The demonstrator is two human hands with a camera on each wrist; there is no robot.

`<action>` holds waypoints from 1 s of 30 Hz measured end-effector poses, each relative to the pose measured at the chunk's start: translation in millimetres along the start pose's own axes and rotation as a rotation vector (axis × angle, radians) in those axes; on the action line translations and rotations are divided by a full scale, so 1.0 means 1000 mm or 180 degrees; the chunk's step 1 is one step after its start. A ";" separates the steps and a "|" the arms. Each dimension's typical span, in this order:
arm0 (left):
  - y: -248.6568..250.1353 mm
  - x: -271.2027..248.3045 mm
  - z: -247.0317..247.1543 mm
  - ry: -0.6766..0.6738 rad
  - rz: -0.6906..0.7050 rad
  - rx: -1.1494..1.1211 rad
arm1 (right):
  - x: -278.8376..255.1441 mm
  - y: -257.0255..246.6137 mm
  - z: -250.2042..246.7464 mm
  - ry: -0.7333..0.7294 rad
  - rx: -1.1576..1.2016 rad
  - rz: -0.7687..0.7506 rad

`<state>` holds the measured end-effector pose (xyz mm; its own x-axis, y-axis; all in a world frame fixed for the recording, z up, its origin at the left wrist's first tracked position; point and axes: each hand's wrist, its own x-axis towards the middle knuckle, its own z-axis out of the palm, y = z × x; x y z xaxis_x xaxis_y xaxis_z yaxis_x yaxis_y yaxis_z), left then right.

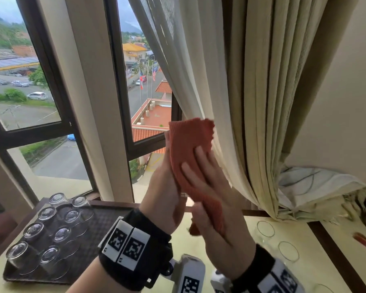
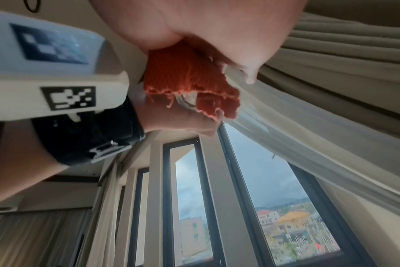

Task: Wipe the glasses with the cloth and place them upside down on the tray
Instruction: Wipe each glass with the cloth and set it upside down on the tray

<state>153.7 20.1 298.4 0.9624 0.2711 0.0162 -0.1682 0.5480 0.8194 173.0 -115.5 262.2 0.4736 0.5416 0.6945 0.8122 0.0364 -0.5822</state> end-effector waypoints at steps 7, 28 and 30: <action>-0.004 0.004 -0.002 0.0217 0.0341 0.0324 | 0.000 0.005 0.004 0.0448 0.0894 0.0694; -0.014 -0.006 0.009 0.0171 0.0035 0.0218 | 0.017 -0.002 -0.006 0.0673 0.0956 0.0615; -0.008 -0.007 0.010 0.0116 -0.0029 0.0151 | 0.009 -0.005 -0.005 0.0442 0.0427 0.0152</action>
<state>150.1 5.9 297.6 0.9553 0.2955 -0.0115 -0.1484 0.5126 0.8457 174.8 -115.0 273.7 0.5606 0.4245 0.7110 0.7394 0.1300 -0.6606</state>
